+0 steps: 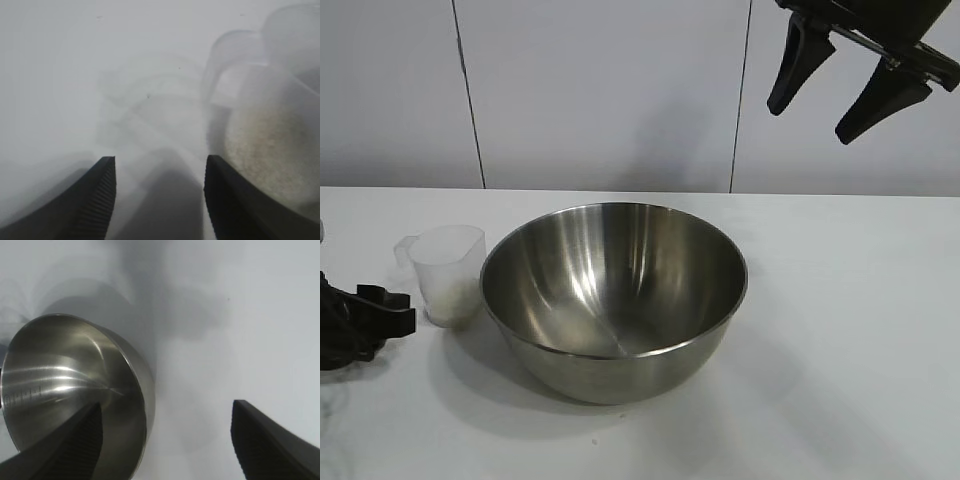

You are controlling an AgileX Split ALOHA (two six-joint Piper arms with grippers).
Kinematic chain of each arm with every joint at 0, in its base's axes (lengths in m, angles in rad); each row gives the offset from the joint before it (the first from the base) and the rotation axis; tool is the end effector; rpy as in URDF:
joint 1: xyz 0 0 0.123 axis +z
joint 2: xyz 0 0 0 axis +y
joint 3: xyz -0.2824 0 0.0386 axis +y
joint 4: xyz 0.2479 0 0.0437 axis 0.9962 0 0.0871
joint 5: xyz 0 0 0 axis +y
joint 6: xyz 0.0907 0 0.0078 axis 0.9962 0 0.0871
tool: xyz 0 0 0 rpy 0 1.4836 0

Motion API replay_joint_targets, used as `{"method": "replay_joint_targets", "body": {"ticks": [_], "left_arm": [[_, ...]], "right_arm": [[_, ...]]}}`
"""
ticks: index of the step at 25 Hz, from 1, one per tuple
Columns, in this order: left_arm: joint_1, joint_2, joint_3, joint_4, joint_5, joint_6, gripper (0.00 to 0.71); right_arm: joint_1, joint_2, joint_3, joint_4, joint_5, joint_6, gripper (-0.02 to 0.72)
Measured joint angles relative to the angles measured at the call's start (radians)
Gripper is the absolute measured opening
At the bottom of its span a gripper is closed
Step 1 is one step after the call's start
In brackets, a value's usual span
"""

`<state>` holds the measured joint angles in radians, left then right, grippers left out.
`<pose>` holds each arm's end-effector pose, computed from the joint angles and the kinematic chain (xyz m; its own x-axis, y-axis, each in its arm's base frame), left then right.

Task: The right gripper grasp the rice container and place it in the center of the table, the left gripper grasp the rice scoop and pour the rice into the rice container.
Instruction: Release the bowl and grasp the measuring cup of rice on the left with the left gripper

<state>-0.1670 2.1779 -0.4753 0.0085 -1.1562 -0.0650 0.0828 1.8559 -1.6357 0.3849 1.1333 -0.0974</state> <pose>0.2810 -0.0481 0.0410 -0.4469 0.0129 -0.8945 0.1459 0.9876 -0.0586 0.3920 0.0636 0.2907 -0.9526 -0.0106 -0.3040 -0.1202 0.9312 0.3442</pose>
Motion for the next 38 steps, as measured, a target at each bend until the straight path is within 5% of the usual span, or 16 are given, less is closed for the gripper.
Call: {"method": "replay_joint_targets", "body": {"ticks": [38], "left_arm": [[0.018,0.002,-0.074,0.092,0.001,-0.06,0.394]], "right_arm": [[0.0,0.0,0.0,0.0,-0.033,0.0,0.496]]}}
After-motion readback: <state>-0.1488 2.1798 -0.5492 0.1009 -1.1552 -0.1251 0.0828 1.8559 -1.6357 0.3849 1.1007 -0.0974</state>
